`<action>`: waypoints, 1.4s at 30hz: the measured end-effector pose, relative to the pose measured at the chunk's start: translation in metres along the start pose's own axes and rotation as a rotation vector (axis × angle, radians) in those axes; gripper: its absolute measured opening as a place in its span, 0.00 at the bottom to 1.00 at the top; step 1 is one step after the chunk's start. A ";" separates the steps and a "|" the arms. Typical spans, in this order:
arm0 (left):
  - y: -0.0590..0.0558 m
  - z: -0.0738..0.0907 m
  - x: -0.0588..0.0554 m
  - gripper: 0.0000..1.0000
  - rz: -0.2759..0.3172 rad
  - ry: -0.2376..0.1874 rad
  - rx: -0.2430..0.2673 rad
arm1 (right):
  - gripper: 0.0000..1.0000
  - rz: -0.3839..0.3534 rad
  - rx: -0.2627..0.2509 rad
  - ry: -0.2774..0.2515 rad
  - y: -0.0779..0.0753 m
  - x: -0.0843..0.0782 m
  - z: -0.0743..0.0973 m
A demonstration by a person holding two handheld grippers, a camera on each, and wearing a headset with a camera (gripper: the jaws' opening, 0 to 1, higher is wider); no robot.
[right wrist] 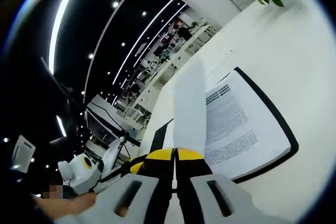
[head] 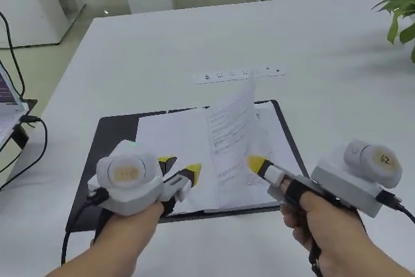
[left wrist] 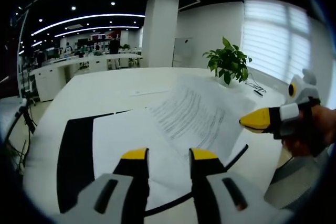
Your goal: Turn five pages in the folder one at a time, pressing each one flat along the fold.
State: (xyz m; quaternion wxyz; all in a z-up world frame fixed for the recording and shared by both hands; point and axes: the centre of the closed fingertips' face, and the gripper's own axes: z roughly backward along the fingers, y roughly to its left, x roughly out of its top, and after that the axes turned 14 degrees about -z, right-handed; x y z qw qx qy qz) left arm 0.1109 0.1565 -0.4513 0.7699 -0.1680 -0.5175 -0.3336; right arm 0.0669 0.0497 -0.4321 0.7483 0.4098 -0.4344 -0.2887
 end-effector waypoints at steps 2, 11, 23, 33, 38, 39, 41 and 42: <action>0.009 0.009 -0.002 0.29 0.003 -0.002 0.015 | 0.00 0.031 0.008 0.014 0.008 -0.006 -0.007; 0.043 0.040 -0.010 0.29 0.037 -0.016 0.079 | 0.00 0.104 0.044 0.094 0.037 -0.038 -0.034; 0.071 0.073 -0.021 0.29 0.074 -0.027 0.133 | 0.00 0.132 0.046 0.187 0.048 -0.081 -0.066; 0.089 0.092 -0.033 0.28 0.113 -0.022 0.174 | 0.00 0.173 0.021 0.280 0.045 -0.120 -0.089; 0.097 0.099 -0.040 0.28 0.129 -0.017 0.188 | 0.00 0.206 0.001 0.328 0.039 -0.139 -0.102; 0.099 0.100 -0.041 0.28 0.134 -0.016 0.192 | 0.00 0.211 -0.002 0.332 0.039 -0.141 -0.103; 0.102 0.102 -0.044 0.27 0.145 -0.015 0.199 | 0.00 0.225 -0.014 0.349 0.034 -0.146 -0.107; 0.103 0.102 -0.046 0.27 0.148 -0.013 0.201 | 0.00 0.231 -0.023 0.357 0.031 -0.149 -0.109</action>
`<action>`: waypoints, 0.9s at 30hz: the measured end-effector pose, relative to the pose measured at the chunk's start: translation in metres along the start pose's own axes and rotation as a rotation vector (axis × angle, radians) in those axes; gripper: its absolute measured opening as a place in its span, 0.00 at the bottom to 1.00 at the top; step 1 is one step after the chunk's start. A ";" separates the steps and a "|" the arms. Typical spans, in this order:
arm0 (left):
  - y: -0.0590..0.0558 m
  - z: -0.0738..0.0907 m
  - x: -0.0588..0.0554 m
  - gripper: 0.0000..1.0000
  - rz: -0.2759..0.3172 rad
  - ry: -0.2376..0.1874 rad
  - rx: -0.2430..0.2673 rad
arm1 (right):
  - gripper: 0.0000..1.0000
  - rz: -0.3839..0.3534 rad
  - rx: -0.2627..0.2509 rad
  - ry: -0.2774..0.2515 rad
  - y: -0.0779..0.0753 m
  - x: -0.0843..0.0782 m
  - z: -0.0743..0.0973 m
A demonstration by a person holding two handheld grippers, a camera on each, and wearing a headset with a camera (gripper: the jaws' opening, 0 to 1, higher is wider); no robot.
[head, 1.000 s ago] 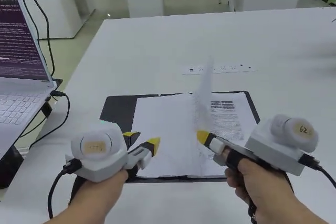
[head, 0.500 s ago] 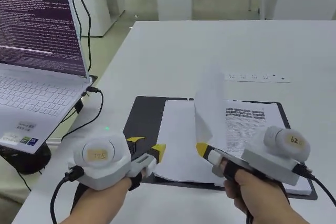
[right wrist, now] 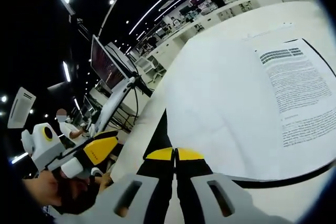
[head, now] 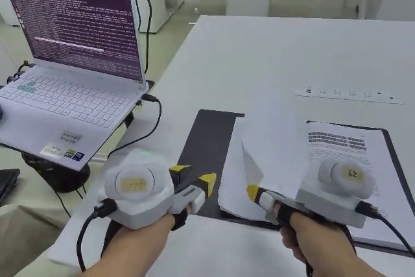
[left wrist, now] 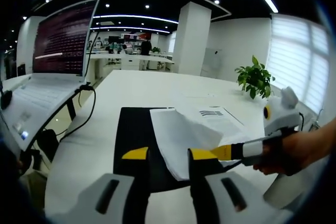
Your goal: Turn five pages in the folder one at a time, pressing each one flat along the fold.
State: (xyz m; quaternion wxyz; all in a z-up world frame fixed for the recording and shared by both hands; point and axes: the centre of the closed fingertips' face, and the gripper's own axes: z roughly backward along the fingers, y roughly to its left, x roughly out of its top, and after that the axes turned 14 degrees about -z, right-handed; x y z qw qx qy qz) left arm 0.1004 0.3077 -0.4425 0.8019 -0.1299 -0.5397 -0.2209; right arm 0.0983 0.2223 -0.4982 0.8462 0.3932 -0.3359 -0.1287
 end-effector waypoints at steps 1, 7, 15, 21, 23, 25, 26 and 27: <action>0.001 0.000 -0.002 0.27 0.002 0.004 0.002 | 0.00 0.005 -0.006 0.007 -0.002 -0.002 -0.002; 0.001 0.000 -0.007 0.27 0.017 0.015 0.001 | 0.00 0.052 -0.055 0.058 -0.016 -0.018 -0.018; 0.000 -0.002 -0.016 0.27 0.031 0.037 -0.003 | 0.00 0.091 -0.095 0.105 -0.033 -0.030 -0.034; 0.001 -0.004 -0.021 0.27 0.040 0.049 -0.002 | 0.00 0.130 -0.103 0.118 -0.038 -0.034 -0.036; 0.001 -0.005 -0.022 0.27 0.037 0.053 -0.002 | 0.00 0.163 -0.091 0.120 -0.036 -0.035 -0.036; -0.001 -0.006 -0.023 0.27 0.037 0.057 -0.005 | 0.01 0.180 -0.085 0.122 -0.035 -0.035 -0.037; -0.001 -0.007 -0.023 0.27 0.034 0.058 -0.005 | 0.01 0.181 -0.082 0.123 -0.035 -0.035 -0.037; -0.002 -0.008 -0.023 0.27 0.033 0.059 -0.007 | 0.02 0.184 -0.075 0.127 -0.035 -0.036 -0.037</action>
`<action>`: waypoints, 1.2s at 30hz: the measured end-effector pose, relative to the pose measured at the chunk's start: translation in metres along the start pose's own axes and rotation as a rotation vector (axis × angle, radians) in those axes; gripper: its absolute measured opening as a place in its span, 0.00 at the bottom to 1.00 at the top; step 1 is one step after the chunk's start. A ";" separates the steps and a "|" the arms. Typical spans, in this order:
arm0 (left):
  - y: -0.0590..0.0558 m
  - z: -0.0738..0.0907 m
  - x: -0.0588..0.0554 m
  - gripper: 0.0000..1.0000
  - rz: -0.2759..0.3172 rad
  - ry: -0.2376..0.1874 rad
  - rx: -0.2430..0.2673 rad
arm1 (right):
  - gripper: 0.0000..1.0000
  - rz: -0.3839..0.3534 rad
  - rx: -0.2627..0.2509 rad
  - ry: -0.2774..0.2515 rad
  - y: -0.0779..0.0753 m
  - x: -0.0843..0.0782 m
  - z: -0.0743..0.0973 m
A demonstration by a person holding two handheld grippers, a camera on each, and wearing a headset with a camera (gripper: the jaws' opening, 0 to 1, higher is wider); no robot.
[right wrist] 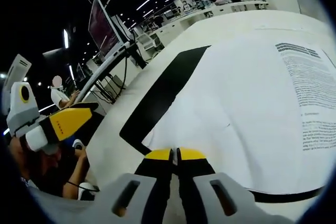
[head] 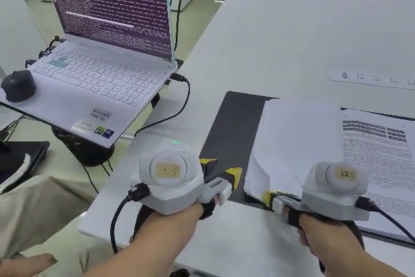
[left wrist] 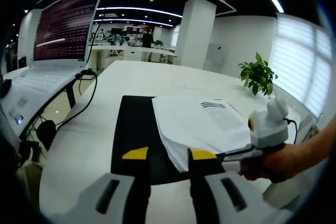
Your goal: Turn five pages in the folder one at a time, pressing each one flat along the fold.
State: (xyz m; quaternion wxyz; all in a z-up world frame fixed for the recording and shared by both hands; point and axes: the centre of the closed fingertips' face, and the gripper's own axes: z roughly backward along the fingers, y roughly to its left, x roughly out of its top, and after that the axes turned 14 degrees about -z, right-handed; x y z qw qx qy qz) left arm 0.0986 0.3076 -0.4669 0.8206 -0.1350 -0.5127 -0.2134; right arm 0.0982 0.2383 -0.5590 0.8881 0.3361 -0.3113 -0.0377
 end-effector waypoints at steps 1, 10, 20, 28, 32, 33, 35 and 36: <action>-0.001 -0.001 0.000 0.27 0.000 0.003 -0.002 | 0.03 0.003 0.009 0.001 0.001 0.000 0.000; -0.007 -0.012 -0.002 0.27 -0.018 0.024 -0.019 | 0.17 0.019 0.086 -0.002 0.015 -0.002 0.003; -0.026 -0.040 -0.001 0.27 -0.075 0.058 -0.074 | 0.20 0.062 0.124 -0.081 0.017 0.016 0.029; -0.052 -0.070 -0.015 0.27 -0.124 0.112 -0.128 | 0.15 0.056 0.083 -0.181 -0.010 0.045 0.054; -0.059 -0.082 -0.030 0.27 -0.156 0.156 -0.132 | 0.13 0.049 0.061 -0.212 -0.026 0.057 0.063; -0.059 -0.085 -0.034 0.27 -0.170 0.169 -0.124 | 0.12 0.047 0.059 -0.218 -0.029 0.059 0.065; -0.058 -0.087 -0.040 0.28 -0.177 0.187 -0.111 | 0.11 0.047 0.050 -0.227 -0.035 0.064 0.067; -0.057 -0.089 -0.044 0.28 -0.179 0.195 -0.100 | 0.10 0.047 0.043 -0.233 -0.040 0.068 0.069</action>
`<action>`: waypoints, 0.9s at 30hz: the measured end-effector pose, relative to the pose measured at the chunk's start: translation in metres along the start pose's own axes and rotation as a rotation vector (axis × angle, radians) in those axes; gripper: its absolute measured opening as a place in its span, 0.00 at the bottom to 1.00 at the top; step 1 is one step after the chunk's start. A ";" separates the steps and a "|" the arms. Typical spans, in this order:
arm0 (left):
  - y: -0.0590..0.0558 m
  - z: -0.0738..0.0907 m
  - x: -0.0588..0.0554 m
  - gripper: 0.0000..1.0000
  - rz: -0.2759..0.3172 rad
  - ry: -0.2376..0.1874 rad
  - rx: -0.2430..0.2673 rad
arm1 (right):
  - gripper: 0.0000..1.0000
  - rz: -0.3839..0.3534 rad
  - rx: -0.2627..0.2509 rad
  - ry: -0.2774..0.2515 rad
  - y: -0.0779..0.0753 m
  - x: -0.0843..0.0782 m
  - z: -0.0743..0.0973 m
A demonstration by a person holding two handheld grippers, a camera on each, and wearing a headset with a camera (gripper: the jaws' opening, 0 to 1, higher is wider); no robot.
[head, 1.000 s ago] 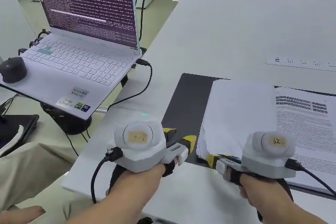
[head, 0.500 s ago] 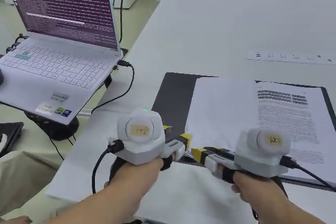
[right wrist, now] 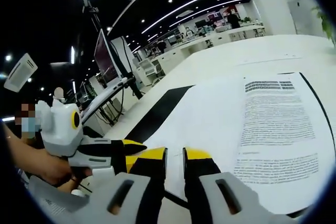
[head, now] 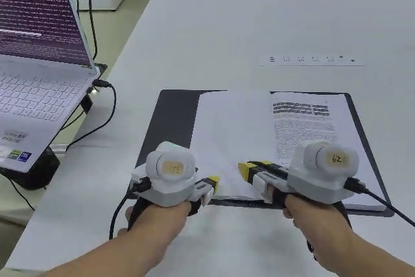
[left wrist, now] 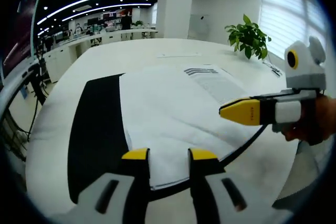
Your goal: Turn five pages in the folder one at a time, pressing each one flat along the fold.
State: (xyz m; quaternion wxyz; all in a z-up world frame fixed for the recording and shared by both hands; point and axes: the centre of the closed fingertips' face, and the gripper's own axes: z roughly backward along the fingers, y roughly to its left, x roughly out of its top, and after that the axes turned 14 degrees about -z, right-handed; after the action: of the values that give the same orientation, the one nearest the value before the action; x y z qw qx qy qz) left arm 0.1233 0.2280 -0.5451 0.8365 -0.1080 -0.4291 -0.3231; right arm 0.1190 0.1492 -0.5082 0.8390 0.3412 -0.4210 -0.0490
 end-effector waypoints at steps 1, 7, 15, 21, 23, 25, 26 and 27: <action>0.001 -0.001 -0.003 0.28 -0.001 0.009 0.011 | 0.10 0.000 -0.004 -0.001 -0.003 0.002 0.000; 0.004 -0.001 -0.013 0.27 0.004 0.022 0.059 | 0.07 0.000 -0.025 -0.015 -0.022 0.013 -0.004; 0.004 0.002 -0.014 0.27 0.000 -0.029 0.094 | 0.04 -0.011 -0.035 -0.037 -0.040 0.038 -0.019; 0.005 0.001 -0.014 0.27 -0.001 -0.040 0.102 | 0.00 -0.013 -0.043 -0.056 -0.054 0.056 -0.030; 0.005 0.001 -0.014 0.27 0.001 -0.045 0.104 | 0.00 -0.014 -0.049 -0.063 -0.061 0.062 -0.035; 0.005 0.001 -0.014 0.27 0.005 -0.049 0.107 | 0.00 -0.022 -0.057 -0.068 -0.068 0.066 -0.039; 0.005 0.001 -0.015 0.27 0.007 -0.051 0.109 | 0.00 -0.023 -0.061 -0.069 -0.071 0.067 -0.040; 0.005 0.001 -0.015 0.27 0.009 -0.052 0.110 | 0.00 -0.031 -0.064 -0.073 -0.075 0.070 -0.042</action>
State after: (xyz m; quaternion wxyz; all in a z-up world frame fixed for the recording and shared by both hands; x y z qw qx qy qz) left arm 0.1198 0.2386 -0.5559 0.8312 -0.0721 -0.4676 -0.2921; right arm 0.2102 0.0886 -0.5250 0.8328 0.3184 -0.4442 -0.0878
